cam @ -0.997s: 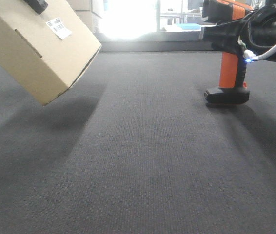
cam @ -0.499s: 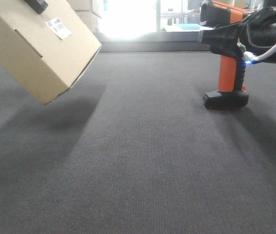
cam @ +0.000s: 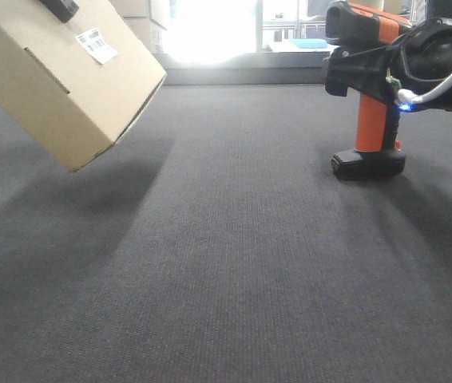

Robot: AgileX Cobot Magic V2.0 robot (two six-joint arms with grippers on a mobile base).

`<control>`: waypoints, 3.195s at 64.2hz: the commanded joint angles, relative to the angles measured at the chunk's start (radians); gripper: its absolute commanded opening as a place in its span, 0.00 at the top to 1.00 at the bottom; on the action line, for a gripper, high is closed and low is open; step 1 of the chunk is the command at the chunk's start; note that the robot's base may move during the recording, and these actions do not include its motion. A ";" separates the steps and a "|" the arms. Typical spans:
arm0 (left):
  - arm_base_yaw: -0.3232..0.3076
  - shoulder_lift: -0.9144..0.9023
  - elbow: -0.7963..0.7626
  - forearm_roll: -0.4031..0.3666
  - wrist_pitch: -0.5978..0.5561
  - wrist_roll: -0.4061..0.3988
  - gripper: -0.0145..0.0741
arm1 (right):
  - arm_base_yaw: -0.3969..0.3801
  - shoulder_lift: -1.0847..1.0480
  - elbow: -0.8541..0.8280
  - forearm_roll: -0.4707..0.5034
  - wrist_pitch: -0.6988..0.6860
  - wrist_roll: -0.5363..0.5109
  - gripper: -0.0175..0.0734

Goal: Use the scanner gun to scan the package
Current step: 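Lower the scanner gun back onto the belt with the right gripper, then lower the box onto the belt and open the left gripper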

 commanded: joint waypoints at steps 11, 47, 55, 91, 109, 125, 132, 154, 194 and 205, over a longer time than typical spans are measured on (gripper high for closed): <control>-0.003 -0.005 -0.006 -0.029 -0.002 0.000 0.96 | -0.004 -0.054 -0.004 -0.010 0.055 -0.023 0.18; -0.003 -0.005 -0.006 -0.029 -0.002 0.000 0.96 | -0.004 -0.148 0.006 -0.006 0.262 -0.064 0.18; -0.003 -0.005 -0.006 -0.029 -0.002 0.000 0.96 | -0.004 -0.191 0.042 0.000 0.269 -0.069 0.18; -0.003 -0.018 -0.023 0.151 -0.002 -0.048 0.96 | -0.009 -0.587 0.213 0.023 0.521 -0.131 0.73; -0.011 -0.034 -0.091 0.420 -0.002 -0.104 0.96 | -0.019 -0.839 0.213 0.015 0.581 -0.249 0.97; -0.011 -0.016 -0.091 0.576 -0.002 -0.105 0.96 | -0.139 -0.998 0.213 0.015 0.703 -0.329 0.97; -0.011 0.007 -0.091 0.590 -0.002 -0.105 0.96 | -0.214 -1.041 0.213 -0.004 0.760 -0.329 0.97; -0.009 0.066 -0.089 0.592 -0.002 -0.123 0.89 | -0.271 -1.075 0.213 -0.052 0.801 -0.329 0.97; -0.011 -0.063 -0.089 0.611 -0.002 -0.125 0.25 | -0.283 -1.075 0.213 -0.052 0.801 -0.329 0.97; -0.023 -0.171 -0.064 0.610 -0.002 -0.125 0.32 | -0.376 -1.075 0.213 -0.049 0.857 -0.329 0.97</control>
